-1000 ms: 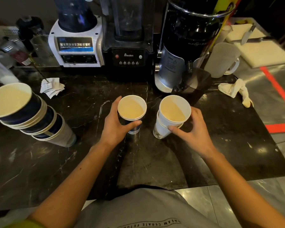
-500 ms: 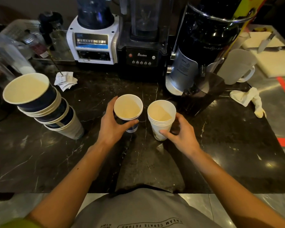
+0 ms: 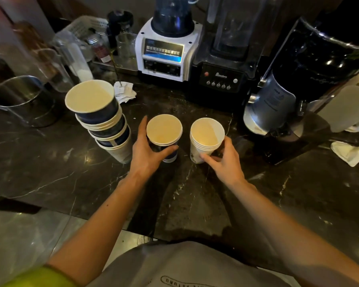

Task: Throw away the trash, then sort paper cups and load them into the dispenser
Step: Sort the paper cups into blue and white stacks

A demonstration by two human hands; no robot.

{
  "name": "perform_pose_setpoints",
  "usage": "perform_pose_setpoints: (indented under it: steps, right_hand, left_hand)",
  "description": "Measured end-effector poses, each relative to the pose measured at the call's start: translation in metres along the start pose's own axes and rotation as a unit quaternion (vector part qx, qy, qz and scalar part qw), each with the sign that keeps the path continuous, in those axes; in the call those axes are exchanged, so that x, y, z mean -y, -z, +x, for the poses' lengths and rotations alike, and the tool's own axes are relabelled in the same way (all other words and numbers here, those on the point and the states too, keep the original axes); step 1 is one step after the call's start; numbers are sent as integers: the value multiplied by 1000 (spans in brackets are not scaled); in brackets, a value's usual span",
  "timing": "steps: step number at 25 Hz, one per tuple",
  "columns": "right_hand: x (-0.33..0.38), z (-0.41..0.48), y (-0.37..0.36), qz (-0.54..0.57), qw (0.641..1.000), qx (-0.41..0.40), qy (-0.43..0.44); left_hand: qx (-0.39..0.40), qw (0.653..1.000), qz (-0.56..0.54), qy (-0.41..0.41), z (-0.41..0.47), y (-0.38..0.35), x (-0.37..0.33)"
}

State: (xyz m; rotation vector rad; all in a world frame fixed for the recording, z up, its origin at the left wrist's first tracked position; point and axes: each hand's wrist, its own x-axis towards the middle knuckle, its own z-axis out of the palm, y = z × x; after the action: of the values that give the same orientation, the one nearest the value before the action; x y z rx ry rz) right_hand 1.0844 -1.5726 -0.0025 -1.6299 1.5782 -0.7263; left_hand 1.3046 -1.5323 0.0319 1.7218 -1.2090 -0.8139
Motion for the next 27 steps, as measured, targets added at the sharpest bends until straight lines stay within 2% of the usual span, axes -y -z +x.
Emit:
perform_pose_setpoints:
  steps: [8,12,14,17,20,22,24,27]
  right_hand:
    - [17,-3,27,-59,997,46,24]
    - [58,-11,39,-92,989,6,120]
    - [84,-12,31,-73,984,15,162]
    - [123,-8,9,-46,975,49,212]
    - [166,-2,-32,-19,961,120,248]
    - [185,6,-51,1,954,152,257]
    - [207,13,-72,15,950,180,254]
    - [225,19,-88,0,952,183,245]
  left_hand:
    - [-11,1000,0,-3,2,-11,4]
    - [-36,999,-25,-14,-20,1,6]
    - [-90,994,-47,-46,-38,14,8]
    - [-211,972,-51,-90,-52,36,11]
    - [-303,950,-31,-72,-48,67,24]
    - [-275,960,-29,-44,-35,76,30]
    - [-214,976,-43,-30,-22,89,35]
    - [-154,983,-85,-52,-5,96,31]
